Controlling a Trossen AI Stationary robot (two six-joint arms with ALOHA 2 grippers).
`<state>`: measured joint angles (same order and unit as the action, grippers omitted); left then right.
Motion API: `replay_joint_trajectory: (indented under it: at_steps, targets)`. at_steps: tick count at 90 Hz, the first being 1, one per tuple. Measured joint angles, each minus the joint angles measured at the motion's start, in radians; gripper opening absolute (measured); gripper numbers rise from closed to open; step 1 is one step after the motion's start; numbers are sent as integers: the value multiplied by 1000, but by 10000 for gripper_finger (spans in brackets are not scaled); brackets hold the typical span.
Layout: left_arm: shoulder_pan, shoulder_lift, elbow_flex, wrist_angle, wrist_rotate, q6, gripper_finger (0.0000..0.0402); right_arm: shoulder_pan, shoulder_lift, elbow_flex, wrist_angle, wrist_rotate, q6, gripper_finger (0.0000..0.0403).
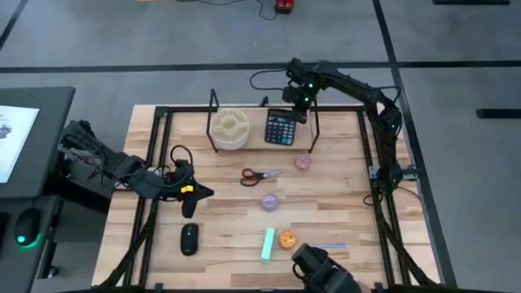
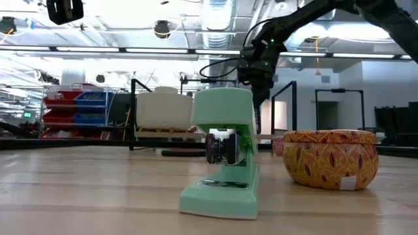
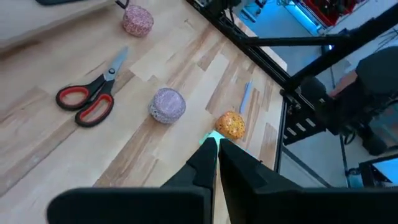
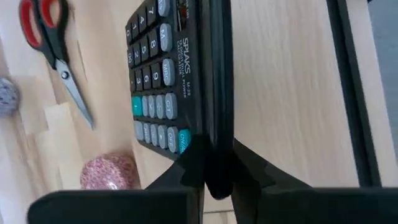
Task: Stock shelves
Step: Put the black calculator on the shelf
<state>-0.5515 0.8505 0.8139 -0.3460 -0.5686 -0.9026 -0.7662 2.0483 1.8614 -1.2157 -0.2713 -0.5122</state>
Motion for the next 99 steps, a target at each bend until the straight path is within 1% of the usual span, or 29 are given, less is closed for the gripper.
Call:
replay_joint_trajectory:
  at_steps: [12,21,32,45,56,66,85,92,99]
  targets:
    - [5,0,0,0,0,0,0,8,-1,0,0,57,-44,37]
    - [5,0,0,0,0,-8,0,15,-2,1,1,115,-70,49]
    - [5,0,0,0,0,-21,0,24,0,-1,14,165,-90,76]
    - [5,0,0,0,0,-27,0,37,3,-2,51,273,-106,115]
    - [5,0,0,0,9,-30,0,45,4,-3,64,281,-106,145]
    - [5,0,0,0,10,-35,0,51,4,-3,67,304,-116,162]
    - [5,0,0,0,10,-44,0,101,4,-3,64,483,-128,170]
    - [5,0,0,1,9,-45,0,124,-4,-3,66,494,-103,166]
    - [5,0,0,1,9,-45,0,148,-10,-3,85,491,22,159]
